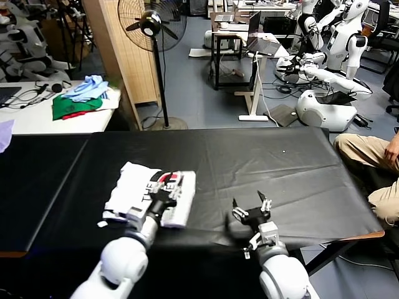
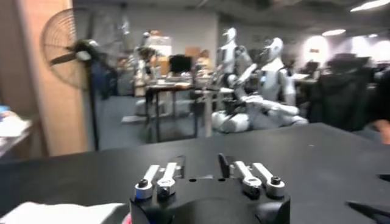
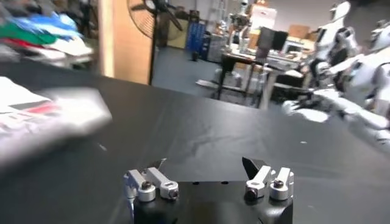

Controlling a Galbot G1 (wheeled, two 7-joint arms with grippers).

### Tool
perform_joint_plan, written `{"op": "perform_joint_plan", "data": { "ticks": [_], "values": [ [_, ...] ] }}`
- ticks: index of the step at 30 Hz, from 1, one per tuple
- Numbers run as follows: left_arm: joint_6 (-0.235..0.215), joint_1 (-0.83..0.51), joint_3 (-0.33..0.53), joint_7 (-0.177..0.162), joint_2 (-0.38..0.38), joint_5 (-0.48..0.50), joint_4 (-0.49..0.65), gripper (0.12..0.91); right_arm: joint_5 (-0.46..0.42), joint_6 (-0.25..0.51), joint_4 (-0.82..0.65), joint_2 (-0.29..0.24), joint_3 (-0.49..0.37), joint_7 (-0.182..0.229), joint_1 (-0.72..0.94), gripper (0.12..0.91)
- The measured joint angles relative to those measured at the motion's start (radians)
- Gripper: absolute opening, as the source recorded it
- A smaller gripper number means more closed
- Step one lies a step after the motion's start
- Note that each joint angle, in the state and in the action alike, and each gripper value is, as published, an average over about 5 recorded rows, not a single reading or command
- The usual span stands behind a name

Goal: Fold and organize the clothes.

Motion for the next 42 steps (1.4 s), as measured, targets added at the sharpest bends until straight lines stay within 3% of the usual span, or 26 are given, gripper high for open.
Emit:
{"op": "perform_joint_plan", "data": {
  "ticks": [3,5,12,16,19,23,29,32,38,42],
  "values": [
    [-0.065,0.0,0.007,0.036,-0.01,0.018,0.014,0.726,0.071,-0.019,-0.011,0.0,-0.02,0.002,0.019,0.798],
    [-0.09,0.002,0.002,0.045,-0.01,0.001,0.012,0.778,0.129,-0.043,-0.027,0.007,-0.038,0.011,0.042,0.798],
    [-0.113,0.033,-0.057,0.032,0.014,-0.037,-0.038,0.798,0.339,-0.116,-0.153,0.073,-0.14,0.058,0.205,0.798],
    [-0.122,0.075,-0.101,0.025,0.026,-0.043,-0.081,0.798,0.389,-0.127,-0.247,0.115,-0.193,0.086,0.302,0.796],
    [-0.125,0.106,-0.135,0.022,0.027,-0.05,-0.109,0.798,0.403,-0.13,-0.299,0.137,-0.218,0.101,0.348,0.729],
    [-0.126,0.142,-0.175,0.019,0.027,-0.07,-0.14,0.798,0.408,-0.127,-0.348,0.154,-0.237,0.1,0.383,0.541],
    [-0.133,0.189,-0.222,0.017,0.025,-0.081,-0.163,0.798,0.339,-0.091,-0.396,0.151,-0.243,0.048,0.411,0.223],
    [-0.137,0.208,-0.241,0.016,0.023,-0.08,-0.166,0.798,0.25,-0.049,-0.425,0.136,-0.234,-0.004,0.43,0.143],
    [-0.146,0.234,-0.27,0.015,0.012,-0.074,-0.155,0.798,0.012,0.06,-0.5,0.082,-0.203,-0.088,0.485,0.122],
    [-0.142,0.246,-0.283,-0.006,0.011,-0.061,-0.136,0.798,-0.062,0.113,-0.501,0.023,-0.179,-0.125,0.483,0.171]
  ]
}}
